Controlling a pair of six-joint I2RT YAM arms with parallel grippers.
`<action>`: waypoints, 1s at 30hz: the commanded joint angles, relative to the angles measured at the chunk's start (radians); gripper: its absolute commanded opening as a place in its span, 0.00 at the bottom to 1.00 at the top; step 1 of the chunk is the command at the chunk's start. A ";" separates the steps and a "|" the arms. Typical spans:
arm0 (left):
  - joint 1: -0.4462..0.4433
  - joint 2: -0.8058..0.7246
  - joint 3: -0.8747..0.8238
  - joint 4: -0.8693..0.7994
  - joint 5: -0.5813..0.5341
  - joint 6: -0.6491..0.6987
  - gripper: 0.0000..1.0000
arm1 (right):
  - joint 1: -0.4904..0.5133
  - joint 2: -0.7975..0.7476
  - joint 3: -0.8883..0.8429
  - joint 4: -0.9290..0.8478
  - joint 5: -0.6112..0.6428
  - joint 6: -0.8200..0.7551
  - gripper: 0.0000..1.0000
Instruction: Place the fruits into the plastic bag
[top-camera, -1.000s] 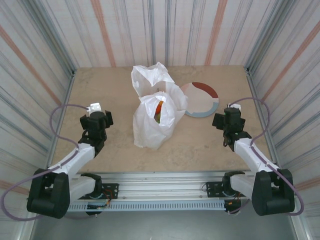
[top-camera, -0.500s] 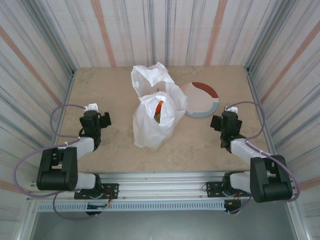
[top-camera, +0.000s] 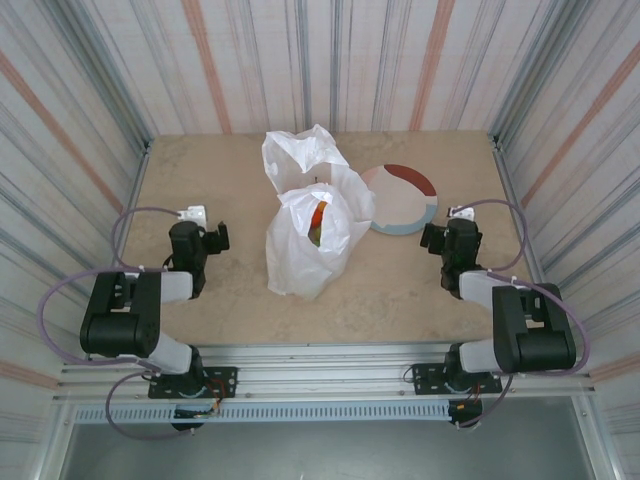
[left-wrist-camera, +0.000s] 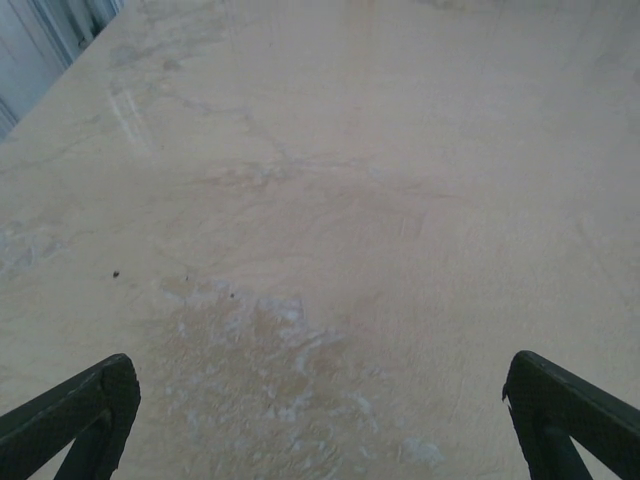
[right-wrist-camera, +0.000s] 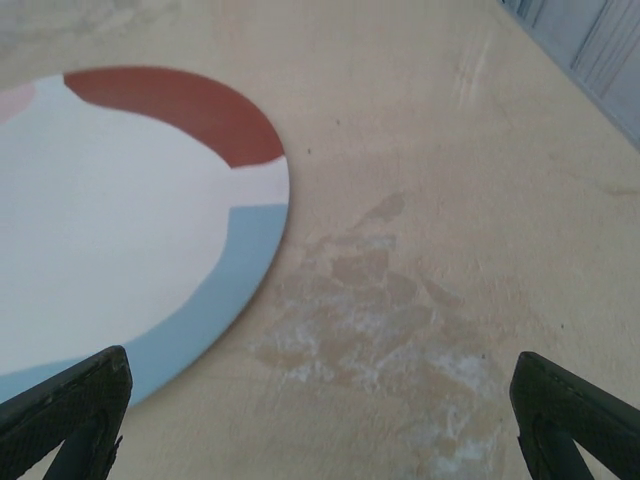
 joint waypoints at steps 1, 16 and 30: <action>-0.001 0.004 -0.008 0.037 0.016 0.024 0.99 | -0.031 0.048 -0.063 0.236 -0.072 -0.022 0.99; -0.003 0.005 -0.015 0.052 0.017 0.029 0.99 | -0.052 0.154 -0.015 0.235 -0.105 -0.011 0.99; -0.007 0.010 -0.017 0.060 0.019 0.035 0.99 | -0.044 0.158 -0.013 0.241 -0.093 -0.018 0.99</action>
